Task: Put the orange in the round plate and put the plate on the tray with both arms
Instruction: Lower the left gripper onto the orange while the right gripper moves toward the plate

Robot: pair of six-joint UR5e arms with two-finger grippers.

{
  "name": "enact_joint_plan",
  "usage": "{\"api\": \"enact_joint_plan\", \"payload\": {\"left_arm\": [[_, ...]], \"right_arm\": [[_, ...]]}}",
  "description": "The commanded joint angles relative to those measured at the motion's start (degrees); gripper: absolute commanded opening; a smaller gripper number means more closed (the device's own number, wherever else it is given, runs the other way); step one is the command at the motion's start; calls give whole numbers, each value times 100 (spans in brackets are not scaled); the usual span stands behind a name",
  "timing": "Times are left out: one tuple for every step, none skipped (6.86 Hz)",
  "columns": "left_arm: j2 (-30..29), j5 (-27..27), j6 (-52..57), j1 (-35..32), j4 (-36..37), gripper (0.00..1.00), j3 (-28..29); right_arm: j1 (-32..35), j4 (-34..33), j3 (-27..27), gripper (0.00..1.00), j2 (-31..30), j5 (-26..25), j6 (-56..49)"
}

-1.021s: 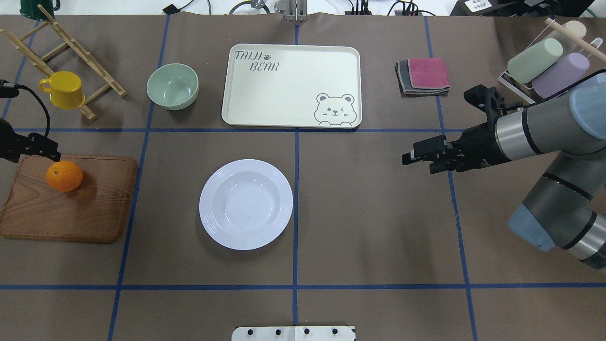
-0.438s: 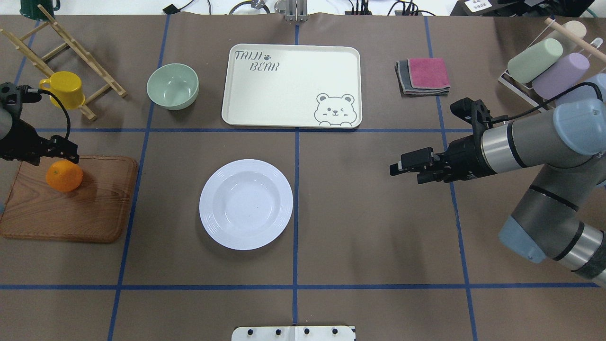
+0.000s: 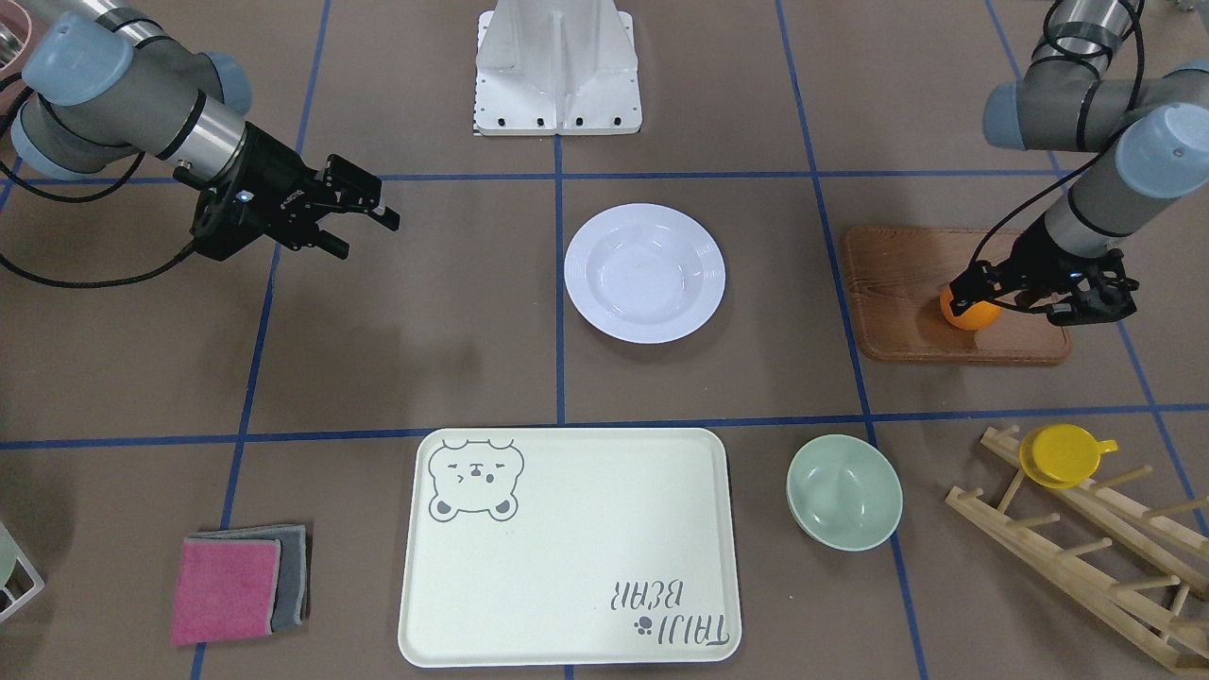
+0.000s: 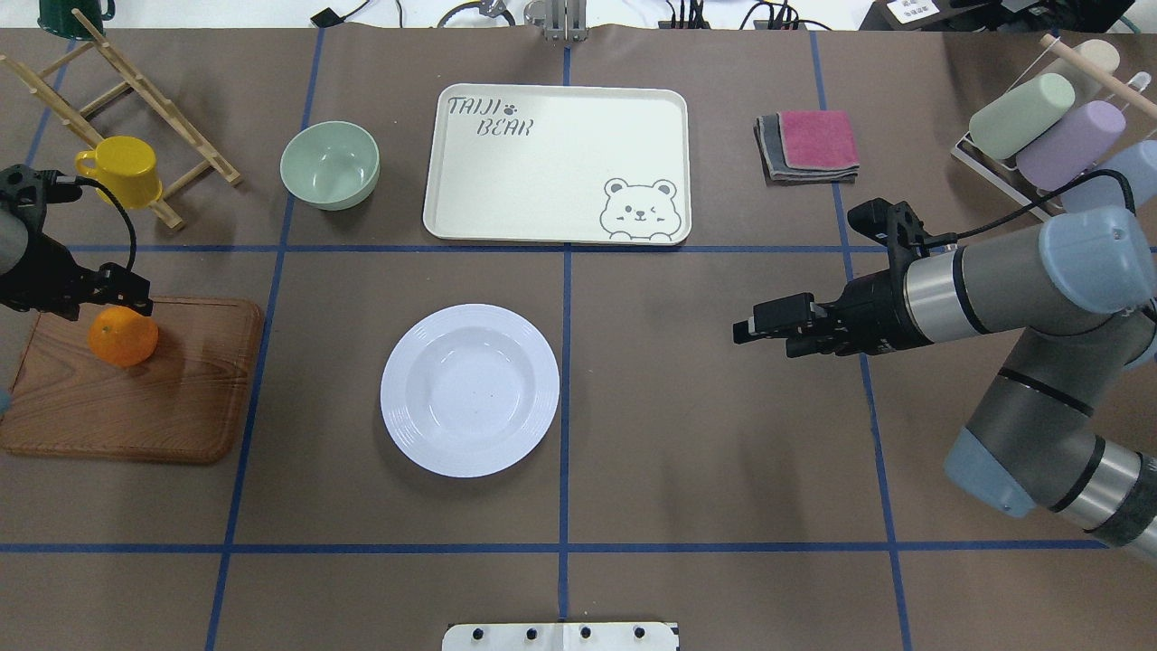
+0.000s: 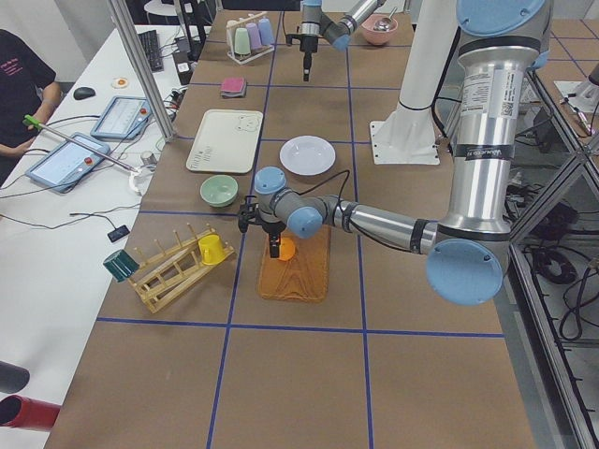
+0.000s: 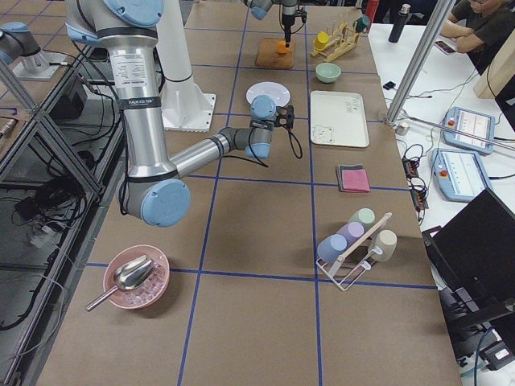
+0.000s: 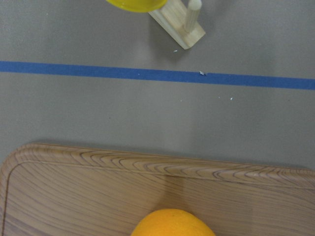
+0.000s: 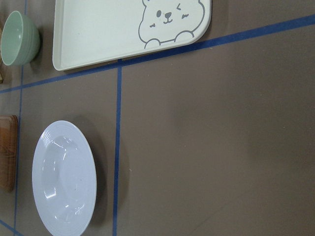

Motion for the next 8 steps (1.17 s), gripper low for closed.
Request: {"api": "enact_joint_plan", "payload": {"left_arm": [[9, 89, -134, 157, -162, 98, 98], [17, 89, -230, 200, -224, 98, 124], [26, 89, -266, 262, -233, 98, 125], [35, 89, -319, 297, -233, 98, 116], [61, 89, -432, 315, -337, 92, 107], [70, 89, -599, 315, -434, 78, 107], [61, 54, -609, 315, -435, 73, 55], [18, 19, -618, 315, -374, 72, -102]], "right_arm": [[-28, 0, 21, 100, 0, -17, 0], [-37, 0, 22, 100, 0, -17, 0], [-37, 0, 22, 100, 9, -52, 0], [-46, 0, 13, 100, 113, -61, 26], [-89, 0, -5, 100, 175, -122, 113], [-220, 0, -22, 100, 306, -297, 123], [-361, -9, -57, 100, 412, -420, 123], [-414, -9, -58, 99, 535, -430, 123]]}}
